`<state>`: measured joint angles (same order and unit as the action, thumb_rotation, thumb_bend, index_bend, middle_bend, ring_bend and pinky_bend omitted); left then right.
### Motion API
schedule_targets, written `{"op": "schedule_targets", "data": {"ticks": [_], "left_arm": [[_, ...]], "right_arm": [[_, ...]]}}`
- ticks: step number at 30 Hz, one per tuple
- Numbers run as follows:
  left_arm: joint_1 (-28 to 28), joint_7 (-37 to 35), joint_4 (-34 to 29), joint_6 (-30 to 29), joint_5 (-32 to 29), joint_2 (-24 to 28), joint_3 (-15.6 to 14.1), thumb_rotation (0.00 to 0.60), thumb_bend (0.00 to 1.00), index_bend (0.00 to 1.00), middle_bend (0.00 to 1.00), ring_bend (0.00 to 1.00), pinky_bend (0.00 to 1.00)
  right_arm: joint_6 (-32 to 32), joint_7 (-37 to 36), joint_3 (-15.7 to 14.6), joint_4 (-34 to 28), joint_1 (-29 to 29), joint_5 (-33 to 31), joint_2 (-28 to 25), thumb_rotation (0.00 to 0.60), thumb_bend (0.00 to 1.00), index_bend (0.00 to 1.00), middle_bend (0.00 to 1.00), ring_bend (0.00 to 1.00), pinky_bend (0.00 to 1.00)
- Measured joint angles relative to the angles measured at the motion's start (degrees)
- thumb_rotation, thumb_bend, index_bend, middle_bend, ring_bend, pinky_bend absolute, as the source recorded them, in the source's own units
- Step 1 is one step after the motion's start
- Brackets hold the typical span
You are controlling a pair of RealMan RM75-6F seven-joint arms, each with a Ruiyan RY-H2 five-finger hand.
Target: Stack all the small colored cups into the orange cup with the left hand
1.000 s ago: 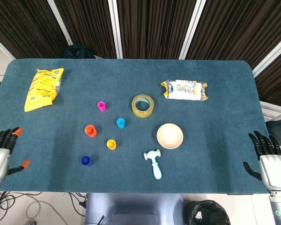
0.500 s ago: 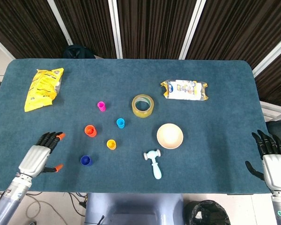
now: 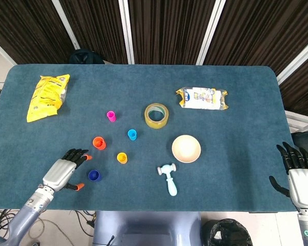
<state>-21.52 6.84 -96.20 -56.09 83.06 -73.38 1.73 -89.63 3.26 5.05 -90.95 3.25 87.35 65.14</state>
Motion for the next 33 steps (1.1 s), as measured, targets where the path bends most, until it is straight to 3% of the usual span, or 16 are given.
{"op": "schedule_targets", "data": {"ticks": [14, 26, 33], "left_arm": [[-2.13, 2.0, 2.74, 1.69, -2.07, -3.85, 0.21, 0.6, 0.23, 0.33, 0.08, 0.0, 0.0], [-3.18, 1.63, 3.54, 2.01, -1.39, -5.0, -0.42, 0.6, 0.25, 0.34, 0.09, 0.0, 0.0], [-3.68, 1.5, 3.59, 1.45, 0.01, -5.45, -0.91, 0.6, 0.33, 0.43, 0.16, 0.0, 0.0]], "right_arm": [[-0.51, -0.36, 0.46, -0.29, -0.28, -0.58, -0.05, 0.6, 0.32, 0.09, 0.08, 0.13, 0.08], [-0.18, -0.23, 0.55, -0.2, -0.23, -0.96, 0.19, 0.6, 0.32, 0.09, 0.08, 0.13, 0.08], [-0.05, -0.5, 0.55, -0.3, -0.21, -1.02, 0.25, 0.6, 0.32, 0.09, 0.08, 0.13, 0.08]]}}
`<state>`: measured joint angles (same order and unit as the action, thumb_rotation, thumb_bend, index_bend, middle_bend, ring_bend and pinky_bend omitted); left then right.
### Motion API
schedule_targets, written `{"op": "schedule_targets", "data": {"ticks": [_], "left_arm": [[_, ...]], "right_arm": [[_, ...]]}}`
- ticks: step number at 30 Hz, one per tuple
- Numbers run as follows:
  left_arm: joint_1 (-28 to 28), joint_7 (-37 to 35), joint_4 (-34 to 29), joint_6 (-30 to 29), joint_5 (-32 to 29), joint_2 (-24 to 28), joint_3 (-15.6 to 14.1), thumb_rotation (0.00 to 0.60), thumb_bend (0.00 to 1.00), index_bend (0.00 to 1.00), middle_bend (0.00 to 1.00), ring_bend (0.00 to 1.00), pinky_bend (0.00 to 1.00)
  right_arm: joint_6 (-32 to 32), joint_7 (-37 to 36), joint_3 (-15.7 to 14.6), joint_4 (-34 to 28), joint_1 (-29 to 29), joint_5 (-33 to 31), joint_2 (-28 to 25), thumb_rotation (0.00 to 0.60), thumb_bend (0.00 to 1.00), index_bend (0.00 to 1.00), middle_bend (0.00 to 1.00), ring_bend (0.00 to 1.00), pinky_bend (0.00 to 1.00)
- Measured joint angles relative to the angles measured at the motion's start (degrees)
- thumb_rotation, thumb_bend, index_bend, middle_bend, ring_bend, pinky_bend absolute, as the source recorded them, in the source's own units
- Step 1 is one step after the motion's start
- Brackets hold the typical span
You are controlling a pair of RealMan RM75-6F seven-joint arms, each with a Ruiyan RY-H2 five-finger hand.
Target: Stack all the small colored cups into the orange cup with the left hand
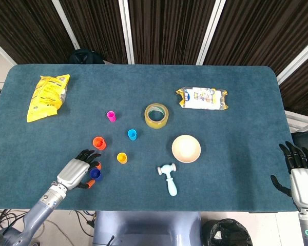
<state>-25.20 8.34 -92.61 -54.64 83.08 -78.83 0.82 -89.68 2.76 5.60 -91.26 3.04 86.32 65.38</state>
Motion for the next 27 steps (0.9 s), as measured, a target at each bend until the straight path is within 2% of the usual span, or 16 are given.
{"op": "schedule_targets", "data": {"ticks": [9, 14, 18, 21, 27], "left_arm": [[-0.31, -0.47, -0.16, -0.22, 0.37, 0.37, -0.55, 0.6, 0.34, 0.46, 0.18, 0.0, 0.0], [-0.18, -1.09, -1.08, -2.38, 1.16, 1.34, 0.05, 0.6, 0.34, 0.46, 0.18, 0.0, 0.0], [0.01, -1.39, -2.23, -6.55, 2.27, 2.99, 2.07, 0.6, 0.34, 0.45, 0.19, 0.0, 0.0], [-0.28, -1.29, -2.71, -8.63, 2.34, 4.41, 4.71, 0.6, 0.33, 0.45, 0.2, 0.0, 0.0], [-3.56, -1.69, -1.16, -7.14, -0.58, 6.3, 9.7, 0.6, 0.33, 0.44, 0.2, 0.0, 0.0]], "right_arm": [[0.22, -1.3, 0.25, -0.28, -0.03, -0.56, -0.06, 0.6, 0.32, 0.09, 0.08, 0.13, 0.08], [-0.02, -0.96, 0.4, -0.37, -0.14, -0.81, 0.08, 0.6, 0.32, 0.09, 0.08, 0.13, 0.08], [0.12, -0.66, 0.35, -0.37, -0.12, -0.85, 0.24, 0.6, 0.32, 0.09, 0.08, 0.13, 0.08], [0.26, -0.3, 0.26, -0.38, -0.09, -0.84, 0.38, 0.6, 0.32, 0.09, 0.08, 0.13, 0.08], [0.74, 0.38, -0.07, -0.35, 0.06, -0.61, 0.69, 0.6, 0.32, 0.09, 0.08, 0.13, 0.08]]}}
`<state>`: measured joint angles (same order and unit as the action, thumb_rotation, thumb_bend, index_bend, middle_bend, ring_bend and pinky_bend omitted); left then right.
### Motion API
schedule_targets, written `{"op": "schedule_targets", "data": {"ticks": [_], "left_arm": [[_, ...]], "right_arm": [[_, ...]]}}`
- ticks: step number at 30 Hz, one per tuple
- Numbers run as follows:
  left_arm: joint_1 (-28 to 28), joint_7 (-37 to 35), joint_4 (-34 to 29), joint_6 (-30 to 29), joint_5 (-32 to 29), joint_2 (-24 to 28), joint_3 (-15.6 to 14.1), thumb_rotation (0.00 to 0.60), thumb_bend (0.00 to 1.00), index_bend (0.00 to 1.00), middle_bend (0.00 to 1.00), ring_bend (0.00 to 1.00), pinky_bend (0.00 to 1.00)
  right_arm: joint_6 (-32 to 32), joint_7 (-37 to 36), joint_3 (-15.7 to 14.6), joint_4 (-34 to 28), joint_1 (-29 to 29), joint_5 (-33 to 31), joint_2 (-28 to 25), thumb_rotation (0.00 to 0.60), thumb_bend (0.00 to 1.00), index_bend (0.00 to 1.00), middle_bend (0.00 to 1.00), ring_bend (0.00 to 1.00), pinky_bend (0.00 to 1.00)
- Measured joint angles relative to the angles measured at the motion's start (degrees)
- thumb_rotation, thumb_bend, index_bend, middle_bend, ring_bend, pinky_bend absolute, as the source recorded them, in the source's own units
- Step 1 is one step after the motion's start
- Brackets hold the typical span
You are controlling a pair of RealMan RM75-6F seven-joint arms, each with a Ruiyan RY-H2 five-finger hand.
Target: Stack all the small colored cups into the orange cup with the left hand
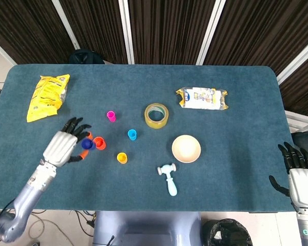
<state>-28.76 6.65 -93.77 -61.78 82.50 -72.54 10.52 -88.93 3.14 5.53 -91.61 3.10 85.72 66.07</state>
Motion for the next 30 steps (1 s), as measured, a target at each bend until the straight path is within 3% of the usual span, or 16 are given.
{"op": "schedule_targets", "data": {"ticks": [7, 13, 30], "left_arm": [[-4.39, -0.38, 3.91, 6.6, -4.44, -0.24, 2.11, 0.6, 0.33, 0.43, 0.2, 0.0, 0.0], [-6.51, -1.59, 8.23, 8.89, -6.64, -3.46, 2.68, 0.6, 0.33, 0.43, 0.2, 0.0, 0.0], [-8.29, -4.94, 14.54, 10.27, -5.47, -8.85, -0.21, 0.6, 0.33, 0.42, 0.21, 0.0, 0.0]], "right_arm": [[0.14, 0.54, -0.21, -0.01, 0.06, 0.27, 0.18, 0.6, 0.32, 0.09, 0.08, 0.13, 0.08], [0.02, 0.36, 0.05, 0.12, -0.02, -0.16, 0.13, 0.6, 0.32, 0.09, 0.08, 0.13, 0.08], [0.01, 0.2, 0.25, 0.1, -0.08, -0.46, 0.1, 0.6, 0.32, 0.09, 0.08, 0.13, 0.08]]}}
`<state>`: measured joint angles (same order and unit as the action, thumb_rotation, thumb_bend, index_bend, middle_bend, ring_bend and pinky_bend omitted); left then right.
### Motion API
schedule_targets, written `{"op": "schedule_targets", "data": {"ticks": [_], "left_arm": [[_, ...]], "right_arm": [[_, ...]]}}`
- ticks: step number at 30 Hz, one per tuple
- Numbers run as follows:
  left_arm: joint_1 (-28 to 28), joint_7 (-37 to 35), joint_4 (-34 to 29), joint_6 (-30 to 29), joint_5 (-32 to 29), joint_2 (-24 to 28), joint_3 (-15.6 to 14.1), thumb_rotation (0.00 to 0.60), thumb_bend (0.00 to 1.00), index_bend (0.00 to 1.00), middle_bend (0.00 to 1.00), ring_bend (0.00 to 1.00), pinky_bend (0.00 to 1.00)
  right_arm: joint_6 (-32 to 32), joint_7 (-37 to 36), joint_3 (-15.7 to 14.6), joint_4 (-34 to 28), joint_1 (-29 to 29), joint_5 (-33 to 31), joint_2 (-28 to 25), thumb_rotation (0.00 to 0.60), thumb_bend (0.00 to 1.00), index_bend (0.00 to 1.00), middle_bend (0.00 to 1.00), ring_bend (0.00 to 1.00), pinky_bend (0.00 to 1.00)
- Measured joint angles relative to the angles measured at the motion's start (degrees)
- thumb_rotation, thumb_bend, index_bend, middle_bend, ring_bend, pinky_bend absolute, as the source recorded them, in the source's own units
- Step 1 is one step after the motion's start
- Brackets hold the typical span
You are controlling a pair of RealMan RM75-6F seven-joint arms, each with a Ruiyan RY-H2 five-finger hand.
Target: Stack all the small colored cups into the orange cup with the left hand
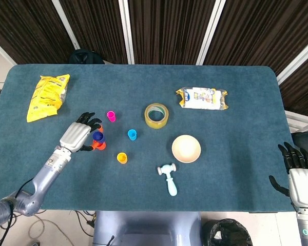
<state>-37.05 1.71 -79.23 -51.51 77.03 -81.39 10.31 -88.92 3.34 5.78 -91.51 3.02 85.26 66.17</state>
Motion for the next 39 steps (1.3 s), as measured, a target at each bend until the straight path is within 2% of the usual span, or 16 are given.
{"op": "schedule_targets", "data": {"ticks": [7, 14, 20, 24, 33, 39], "left_arm": [[0.38, -0.72, 1.66, -0.38, 0.3, -0.78, -1.11, 0.6, 0.32, 0.4, 0.21, 0.0, 0.0], [-0.39, -0.25, 2.64, 0.76, 0.86, -0.99, -1.97, 0.6, 0.27, 0.21, 0.18, 0.0, 0.0], [-0.92, -0.08, 1.51, 1.56, 1.21, -0.15, -2.47, 0.6, 0.26, 0.15, 0.17, 0.0, 0.0], [-1.13, -0.44, -0.96, 1.41, 1.68, 0.96, -2.43, 0.6, 0.24, 0.16, 0.18, 0.0, 0.0], [-1.97, -0.51, -8.35, 1.57, 3.6, 2.94, -3.13, 0.6, 0.24, 0.26, 0.19, 0.0, 0.0], [-3.21, 1.39, -9.44, 3.51, 3.25, 2.0, -3.89, 0.6, 0.24, 0.26, 0.19, 0.0, 0.0]], "right_arm": [[0.0, -0.05, 0.05, -0.05, -0.04, -0.13, 0.03, 0.6, 0.32, 0.09, 0.08, 0.13, 0.08], [0.16, 0.28, 0.07, -0.06, 0.0, -0.31, 0.13, 0.6, 0.32, 0.09, 0.08, 0.13, 0.08], [0.05, 0.17, 0.28, -0.14, -0.08, -0.66, 0.14, 0.6, 0.32, 0.09, 0.08, 0.13, 0.08], [-0.09, 0.12, 0.33, -0.26, -0.13, -0.64, 0.1, 0.6, 0.32, 0.09, 0.08, 0.13, 0.08], [-0.09, 0.24, 0.3, -0.34, -0.14, -0.55, 0.11, 0.6, 0.32, 0.09, 0.08, 0.13, 0.08], [-0.03, 0.18, 0.32, -0.34, -0.13, -0.6, 0.14, 0.6, 0.32, 0.09, 0.08, 0.13, 0.08]]}}
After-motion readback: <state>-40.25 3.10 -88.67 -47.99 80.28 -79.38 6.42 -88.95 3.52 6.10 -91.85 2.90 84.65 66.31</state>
